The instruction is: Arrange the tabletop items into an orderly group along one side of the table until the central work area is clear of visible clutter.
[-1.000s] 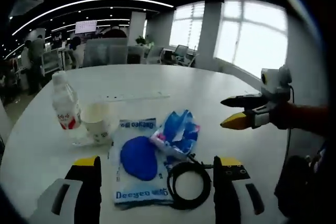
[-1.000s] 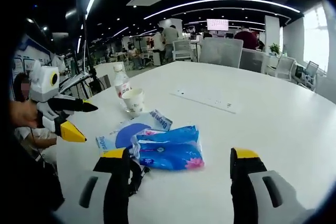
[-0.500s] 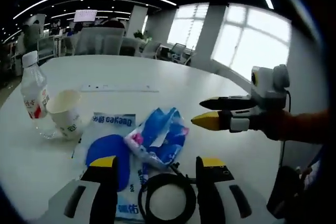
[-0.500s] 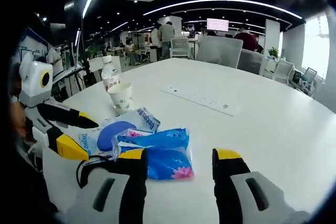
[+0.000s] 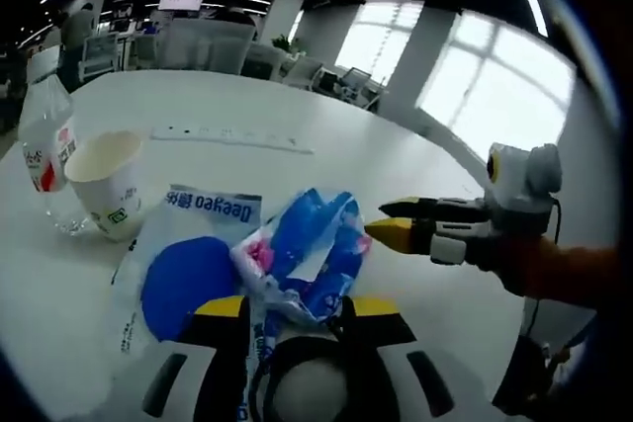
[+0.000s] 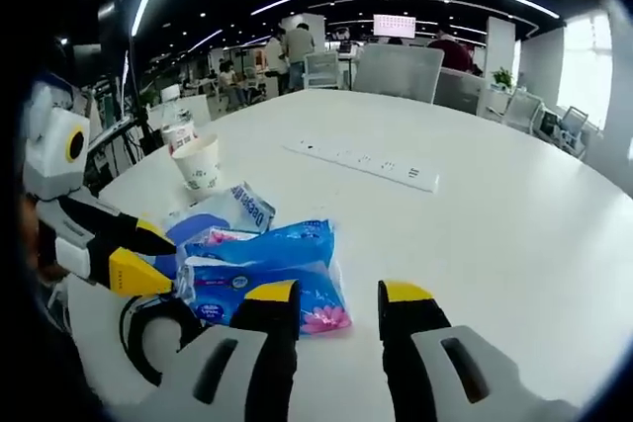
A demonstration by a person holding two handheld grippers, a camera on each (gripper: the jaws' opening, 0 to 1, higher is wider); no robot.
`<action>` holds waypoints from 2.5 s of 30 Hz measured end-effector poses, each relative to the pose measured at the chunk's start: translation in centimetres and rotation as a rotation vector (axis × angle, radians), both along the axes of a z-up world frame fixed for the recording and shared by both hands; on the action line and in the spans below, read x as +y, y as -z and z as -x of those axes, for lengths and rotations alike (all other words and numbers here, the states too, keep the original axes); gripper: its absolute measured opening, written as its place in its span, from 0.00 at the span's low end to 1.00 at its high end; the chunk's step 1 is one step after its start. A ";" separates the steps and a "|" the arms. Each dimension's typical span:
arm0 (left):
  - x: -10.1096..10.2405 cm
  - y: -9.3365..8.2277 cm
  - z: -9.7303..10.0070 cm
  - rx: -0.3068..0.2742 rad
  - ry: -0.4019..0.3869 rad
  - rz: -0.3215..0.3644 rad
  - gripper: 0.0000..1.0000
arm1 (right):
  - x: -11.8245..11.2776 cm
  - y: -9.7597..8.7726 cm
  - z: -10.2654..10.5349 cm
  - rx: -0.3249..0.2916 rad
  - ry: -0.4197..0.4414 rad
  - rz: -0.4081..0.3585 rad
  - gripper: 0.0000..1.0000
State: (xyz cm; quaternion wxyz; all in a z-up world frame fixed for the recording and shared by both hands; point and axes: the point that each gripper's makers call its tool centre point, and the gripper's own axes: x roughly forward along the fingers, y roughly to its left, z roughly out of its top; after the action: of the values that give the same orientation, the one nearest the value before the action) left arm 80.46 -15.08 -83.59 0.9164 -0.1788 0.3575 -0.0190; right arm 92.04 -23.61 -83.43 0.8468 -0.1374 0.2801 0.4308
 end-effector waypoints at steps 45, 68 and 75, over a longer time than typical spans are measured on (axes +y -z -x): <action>-1.8 1.9 0.7 0.112 0.014 0.116 0.00 | -0.3 1.4 -0.1 -0.043 -0.076 0.034 0.00; -1.6 -1.5 -1.0 0.025 0.075 0.064 0.00 | -2.7 -2.1 -0.4 -0.097 0.017 -0.031 0.00; -2.4 -1.7 -1.8 0.018 0.106 0.063 0.00 | -4.0 -2.8 -0.8 -0.107 0.052 -0.046 0.00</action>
State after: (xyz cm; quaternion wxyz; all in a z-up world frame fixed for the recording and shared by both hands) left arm 82.31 -17.45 -81.88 0.9047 -0.1885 0.3741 -0.0769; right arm 92.85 -27.63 -80.62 0.8743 -0.1334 0.2279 0.4072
